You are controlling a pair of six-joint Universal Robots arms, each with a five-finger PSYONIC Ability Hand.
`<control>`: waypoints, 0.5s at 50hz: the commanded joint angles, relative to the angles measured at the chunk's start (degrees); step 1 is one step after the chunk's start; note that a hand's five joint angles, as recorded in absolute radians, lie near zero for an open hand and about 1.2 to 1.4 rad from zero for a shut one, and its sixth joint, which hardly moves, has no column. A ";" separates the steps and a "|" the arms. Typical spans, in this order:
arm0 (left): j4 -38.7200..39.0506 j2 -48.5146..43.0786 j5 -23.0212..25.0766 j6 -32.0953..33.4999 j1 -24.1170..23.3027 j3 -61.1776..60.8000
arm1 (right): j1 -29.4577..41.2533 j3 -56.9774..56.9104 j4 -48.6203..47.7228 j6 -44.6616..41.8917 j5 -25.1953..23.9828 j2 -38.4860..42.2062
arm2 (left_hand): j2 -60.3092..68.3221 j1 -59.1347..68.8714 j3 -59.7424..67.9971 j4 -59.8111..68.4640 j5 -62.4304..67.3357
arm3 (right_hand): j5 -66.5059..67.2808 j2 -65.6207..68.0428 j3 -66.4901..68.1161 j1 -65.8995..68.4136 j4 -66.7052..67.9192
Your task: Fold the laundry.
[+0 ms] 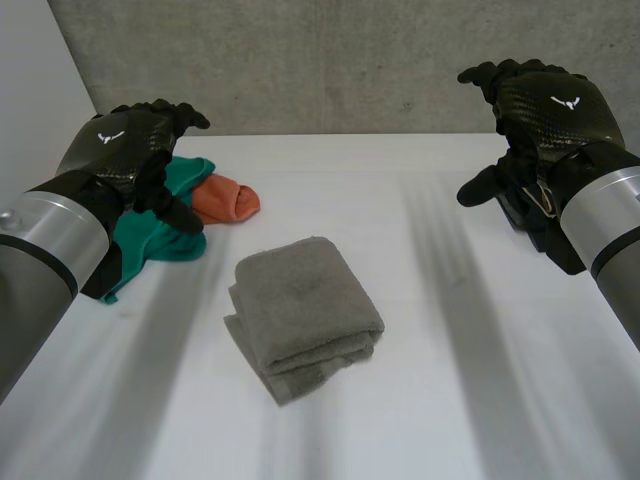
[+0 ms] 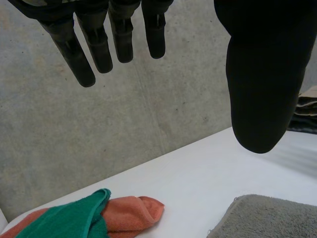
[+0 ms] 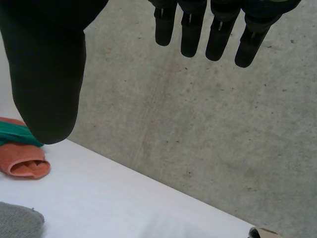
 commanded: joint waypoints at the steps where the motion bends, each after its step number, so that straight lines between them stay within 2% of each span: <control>1: -0.23 0.60 0.28 0.17 1.48 -2.53 | -2.37 -0.06 -3.51 -0.07 0.28 -1.33 | -7.55 -7.86 -7.50 -7.95 -10.21 | -9.44 -7.05 -7.18 -6.55 -7.22; 9: 2.23 2.27 1.86 4.99 2.80 -4.56 | -3.51 -0.41 -3.52 0.10 -0.16 -1.86 | -7.55 -7.86 -7.50 -7.95 -10.21 | -9.44 -7.05 -7.18 -6.55 -7.22; 15: -0.05 2.10 4.49 5.44 2.80 -2.72 | -2.20 -1.38 -1.33 -1.39 -3.41 -1.51 | -7.55 -7.86 -7.50 -7.95 -10.21 | -9.44 -7.05 -7.18 -6.55 -7.22; 18: -3.39 1.39 8.88 5.62 2.63 0.44 | -0.09 -1.91 2.62 -6.03 -6.83 -0.02 | -7.55 -7.86 -7.50 -7.95 -10.21 | -9.44 -7.05 -7.18 -6.55 -7.22; 20: -7.94 -0.79 14.32 5.62 2.28 4.73 | 2.36 -1.38 6.05 -10.69 -9.03 2.08 | -7.55 -7.86 -7.50 -7.95 -10.21 | -9.44 -7.05 -7.18 -6.55 -7.22; 24: -13.75 -4.40 22.49 6.15 0.79 10.63 | 7.29 1.25 7.65 -15.36 -9.83 5.69 | -7.55 -7.86 -7.50 -7.95 -10.21 | -9.44 -7.05 -7.18 -6.55 -7.22; 25: -14.11 -4.84 23.30 6.15 0.44 11.17 | 9.21 2.65 6.43 -16.24 -9.66 7.27 | -7.55 -7.86 -7.50 -7.95 -10.21 | -9.44 -7.05 -7.18 -6.55 -7.22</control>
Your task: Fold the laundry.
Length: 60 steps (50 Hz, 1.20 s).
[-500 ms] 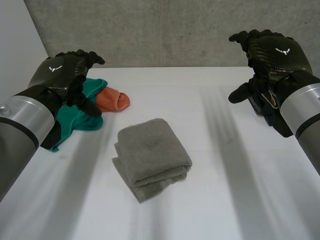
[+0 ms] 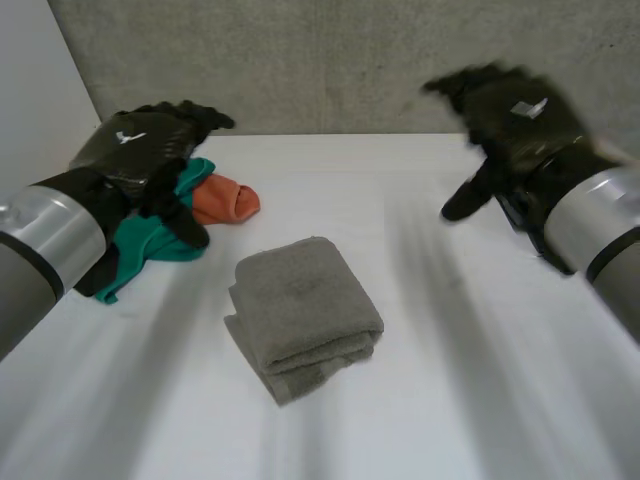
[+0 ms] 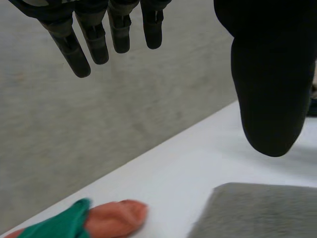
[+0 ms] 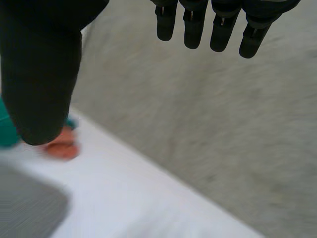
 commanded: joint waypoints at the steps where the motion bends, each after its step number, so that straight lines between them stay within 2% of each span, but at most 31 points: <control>1: -8.46 -5.26 12.28 0.44 -2.27 8.96 | 8.44 4.72 1.34 -8.14 -1.86 6.83 | -1.82 -1.93 -2.01 -1.56 -2.84 | -2.75 -2.09 -2.05 -3.22 -2.00; 7: -7.67 -7.81 17.47 1.84 -4.99 10.99 | 13.19 11.48 -7.96 -8.93 -0.98 12.80 | -1.82 -1.93 -2.01 -1.56 -2.84 | -2.75 -2.09 -2.05 -3.22 -2.00; 12: -6.35 -8.60 18.44 3.08 -7.28 11.08 | 17.41 15.00 -18.85 -9.02 1.56 18.33 | -1.82 -1.93 -2.01 -1.56 -2.84 | -2.75 -2.09 -2.05 -3.22 -2.00; 16: -5.56 -8.95 18.80 4.05 -8.33 11.25 | 18.73 14.83 -23.79 -9.46 4.55 21.85 | -1.82 -1.93 -2.01 -1.56 -2.84 | -2.75 -2.09 -2.05 -3.22 -2.00; 21: -5.38 -9.04 18.97 4.13 -8.86 11.69 | 19.35 14.13 -27.93 -10.77 5.79 25.02 | -1.82 -1.93 -2.01 -1.56 -2.84 | 0.45 1.10 1.14 -0.03 1.19; 31: -5.73 -9.13 22.31 4.31 -9.30 11.70 | 20.67 13.34 -35.13 -13.85 6.31 29.50 | -1.82 -1.93 -2.01 -1.56 -2.84 | 2.80 3.45 3.50 2.32 3.54; 60: -5.56 -9.13 21.61 3.96 -8.77 11.34 | 20.84 5.34 -36.37 -19.21 7.46 38.12 | -1.82 -1.93 -2.01 -1.56 -2.84 | 7.68 8.34 8.38 7.21 8.42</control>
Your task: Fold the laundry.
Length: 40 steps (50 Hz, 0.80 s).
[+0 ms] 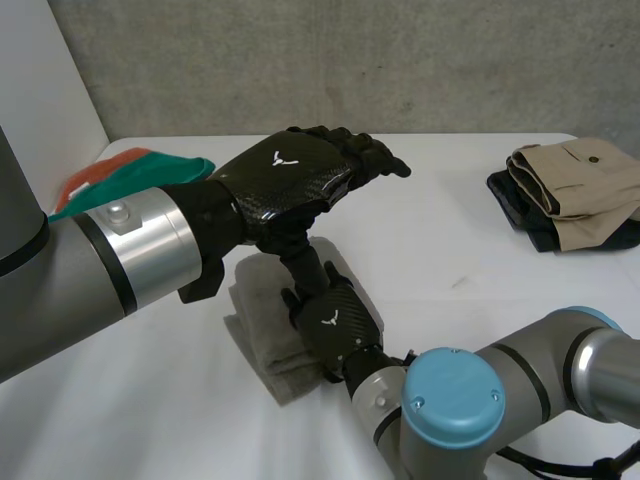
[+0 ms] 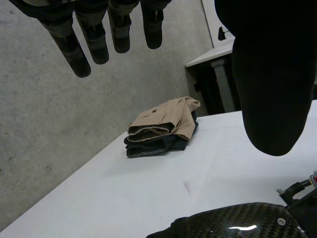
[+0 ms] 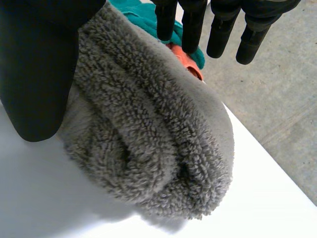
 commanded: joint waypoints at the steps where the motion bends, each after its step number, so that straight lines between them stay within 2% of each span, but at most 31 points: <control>1: 0.00 0.24 0.02 -0.03 0.16 0.00 | -0.03 -3.43 0.30 -0.21 0.14 2.11 | -1.82 -1.93 -2.01 -1.56 -2.84 | 4.64 5.35 5.09 7.54 5.23; 12: -0.09 0.25 0.02 -0.20 0.95 -0.17 | -0.47 -9.23 0.47 -1.00 0.06 5.72 | -1.82 -1.93 -2.01 -1.56 -2.84 | 15.05 15.76 15.50 17.96 15.65; 15: 0.00 0.25 0.02 -0.20 1.13 -0.26 | -0.73 -10.81 0.56 -1.18 -0.12 6.34 | -1.82 -1.93 -2.01 -1.56 -2.84 | 33.85 34.56 34.30 36.75 34.44; 16: 0.00 0.25 0.02 -0.20 1.22 -0.26 | -0.82 -11.43 0.30 -1.09 -0.21 6.51 | -1.82 -1.93 -2.01 -1.56 -2.84 | 54.40 55.11 54.85 57.30 54.99; 17: 0.00 0.33 0.02 -0.20 1.22 -0.26 | -1.00 -11.69 0.21 -1.00 -0.38 6.60 | -1.82 -1.93 -2.01 -1.56 -2.84 | 63.45 64.16 63.90 66.35 64.05; 27: 0.00 1.56 -0.25 -0.55 2.80 1.49 | -9.34 -20.30 -2.78 7.43 -0.91 -0.07 | -1.82 -1.93 -2.01 -1.56 -2.84 | 63.54 64.25 63.99 66.45 64.14; 34: 1.05 3.58 -1.57 -2.93 3.85 2.90 | -22.85 -31.01 -1.99 7.87 0.05 -2.98 | -1.82 -1.93 -2.01 -1.56 -2.84 | 63.54 64.25 63.99 66.45 64.14; 40: 2.89 4.38 -1.92 -5.74 3.77 2.20 | -33.94 -37.96 -2.43 9.63 -0.47 0.18 | -1.82 -1.93 -2.01 -1.56 -2.84 | 63.54 64.25 63.99 66.45 64.14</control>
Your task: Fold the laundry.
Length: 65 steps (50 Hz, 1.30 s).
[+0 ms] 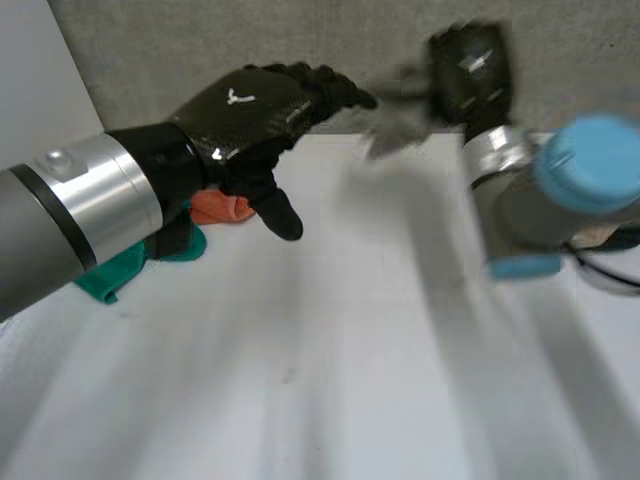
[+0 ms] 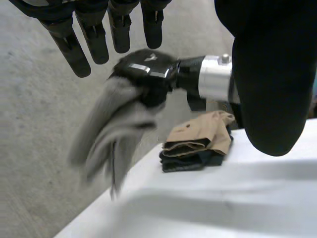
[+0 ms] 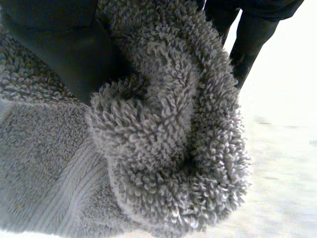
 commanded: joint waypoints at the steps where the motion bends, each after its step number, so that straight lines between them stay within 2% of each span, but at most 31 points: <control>1: 1.95 0.82 -0.32 -2.80 -0.01 -0.59 | -14.04 -9.39 -0.16 2.35 -1.09 4.93 | -1.82 -1.93 -2.01 -1.56 -2.84 | 16.48 14.51 13.87 22.74 11.85; 6: 2.83 0.64 -0.32 -2.89 -0.45 -1.99 | -22.06 -15.38 1.68 3.24 -5.04 13.02 | -1.82 -1.93 -2.01 -1.56 -2.84 | 16.48 14.51 13.87 22.74 11.85; 10: 3.27 0.46 -0.41 -2.80 -0.97 -3.13 | -27.16 -17.50 3.26 3.07 -9.96 19.70 | -1.82 -1.93 -2.01 -1.56 -2.84 | 16.48 14.51 13.87 22.74 11.85; 11: 3.62 0.12 -0.41 -2.72 -1.23 -3.48 | -28.91 -17.67 3.87 2.89 -12.76 22.15 | -1.82 -1.93 -2.01 -1.56 -2.84 | 16.48 14.51 13.87 22.74 11.85; 18: 4.41 -1.20 -0.59 -2.45 -1.85 -3.84 | -33.76 -14.43 5.02 -1.68 -20.78 26.48 | -1.82 -1.93 -2.01 -1.56 -2.84 | 16.48 14.51 13.87 22.74 11.85; 19: 4.41 -1.38 -0.59 -2.37 -1.94 -3.66 | -34.02 -13.73 5.02 -2.03 -21.22 26.13 | -1.82 -1.93 -2.01 -1.56 -2.84 | -1.36 -3.34 -3.97 4.90 -5.99; 20: 4.32 -1.47 -0.59 -2.37 -1.94 -3.58 | -34.46 -12.42 5.02 -2.29 -20.96 24.91 | -1.82 -1.93 -2.01 -1.56 -2.84 | -53.52 -55.49 -56.13 -47.26 -58.15; 22: 4.24 -1.47 -0.67 -2.45 -2.12 -3.23 | -34.73 -10.92 4.93 -2.30 -20.17 23.15 | -1.82 -1.93 -2.01 -1.56 -2.84 | -53.52 -55.49 -56.13 -47.26 -58.15; 26: 3.88 -1.21 -0.94 -2.37 -2.73 -2.78 | -35.87 -5.47 5.54 -1.07 -18.85 14.72 | -1.82 -1.93 -2.01 -1.56 -2.84 | -53.52 -55.49 -56.13 -47.26 -58.15; 32: 3.71 0.37 -1.46 -2.37 -2.65 -3.40 | -37.80 0.95 14.50 0.69 -18.50 3.29 | -1.82 -1.93 -2.01 -1.56 -2.84 | -53.52 -55.49 -56.13 -47.26 -58.15; 36: 3.88 1.60 -1.90 -2.72 -2.03 -4.45 | -40.00 -0.62 26.00 -1.14 -14.21 -0.15 | -1.82 -1.93 -2.01 -1.56 -2.84 | -53.52 -55.49 -56.13 -47.26 -58.15; 37: 3.97 1.69 -1.99 -2.72 -1.85 -4.54 | -40.61 -2.97 31.51 -4.20 -9.32 -0.67 | -1.82 -1.93 -2.01 -1.56 -2.84 | -53.52 -55.49 -56.13 -47.26 -58.15; 38: 4.15 1.96 -2.25 -2.89 -1.50 -4.63 | -40.71 -3.95 33.13 -5.53 -7.70 -0.76 | -1.82 -1.93 -2.01 -1.56 -2.84 | -53.52 -55.49 -56.13 -47.26 -58.15; 39: 4.15 2.05 -2.43 -2.89 -1.33 -4.54 | -40.53 -6.49 36.28 -9.11 -3.16 -1.03 | -1.82 -1.93 -2.01 -1.56 -2.84 | -53.52 -55.49 -56.13 -47.26 -58.15; 40: 4.32 2.13 -2.69 -3.07 -1.15 -4.37 | -40.27 -7.47 36.83 -11.50 -0.85 -1.29 | -1.82 -1.93 -2.01 -1.56 -2.84 | -53.52 -55.49 -56.13 -47.26 -58.15; 42: 4.67 2.48 -4.10 -3.77 -0.45 -3.58 | -38.44 -10.01 34.31 -15.36 4.41 -2.51 | -1.82 -1.93 -2.01 -1.56 -2.84 | -53.52 -55.49 -56.13 -47.26 -58.15; 44: 5.11 2.75 -5.33 -4.47 -0.10 -2.70 | -36.41 -10.29 29.83 -15.83 5.76 -3.75 | -1.82 -1.93 -2.01 -1.56 -2.84 | -53.52 -55.49 -56.13 -47.26 -58.15; 46: 5.99 2.84 -8.75 -5.88 0.69 -0.68 | -33.78 -8.63 23.68 -15.31 5.68 -5.94 | -1.82 -1.93 -2.01 -1.56 -2.84 | -53.52 -55.49 -56.13 -47.26 -58.15; 47: 6.25 2.84 -10.07 -6.40 1.04 0.02 | -30.37 -4.97 16.34 -14.35 4.37 -9.08 | -1.82 -1.93 -2.01 -1.56 -2.84 | -53.52 -55.49 -56.13 -47.26 -58.15; 48: 6.60 2.58 -13.91 -7.28 2.18 1.77 | -28.16 -1.97 11.92 -13.73 2.79 -11.12 | -1.82 -1.93 -2.01 -1.56 -2.84 | -53.52 -55.49 -56.13 -47.26 -58.15; 51: 6.35 1.70 -19.73 -7.11 4.47 4.94 | -23.58 4.71 2.94 -12.23 -2.56 -14.38 | -1.82 -1.93 -2.01 -1.56 -2.84 | -53.52 -55.49 -56.13 -47.26 -58.15; 52: 5.56 -0.39 -23.49 -6.15 7.96 7.30 | -20.87 9.26 -1.35 -11.36 -6.85 -15.95 | -1.82 -1.93 -2.01 -1.56 -2.84 | -53.52 -55.49 -56.13 -47.26 -58.15; 53: 5.03 -1.37 -24.66 -5.54 9.38 8.11 | -19.02 11.57 -3.48 -10.91 -9.94 -16.58 | -1.82 -1.93 -2.01 -1.56 -2.84 | -53.52 -55.49 -56.13 -47.26 -58.15; 54: 3.11 -4.17 -25.89 -3.35 13.05 9.94 | -17.78 13.59 -4.55 -10.56 -12.23 -17.19 | -1.82 -1.93 -2.01 -1.56 -2.84 | -53.52 -55.49 -56.13 -47.26 -58.15; 55: 2.48 -5.24 -25.81 -2.46 14.05 10.48 | -14.90 17.79 -4.91 -10.04 -16.43 -18.07 | -1.82 -1.93 -2.01 -1.56 -2.84 | -53.52 -55.49 -56.13 -47.26 -58.15; 58: 0.29 -12.59 -24.41 4.10 18.78 12.41 | -10.31 23.87 -3.16 -9.85 -19.98 -18.69 | -1.82 -1.93 -2.01 -1.56 -2.84 | -53.52 -55.49 -56.13 -47.26 -58.15; 62: 2.73 -22.89 -21.95 12.12 22.75 13.82 | -6.35 29.25 0.44 -9.77 -19.03 -17.91 | -1.82 -1.93 -2.01 -1.56 -2.84 | -53.52 -55.49 -56.13 -47.26 -58.15; 65: 7.91 -30.89 -20.02 17.05 24.51 15.06 | -4.59 31.80 2.38 -9.68 -17.45 -16.33 | -1.82 -1.93 -2.01 -1.56 -2.84 | -53.52 -55.49 -56.13 -47.26 -58.15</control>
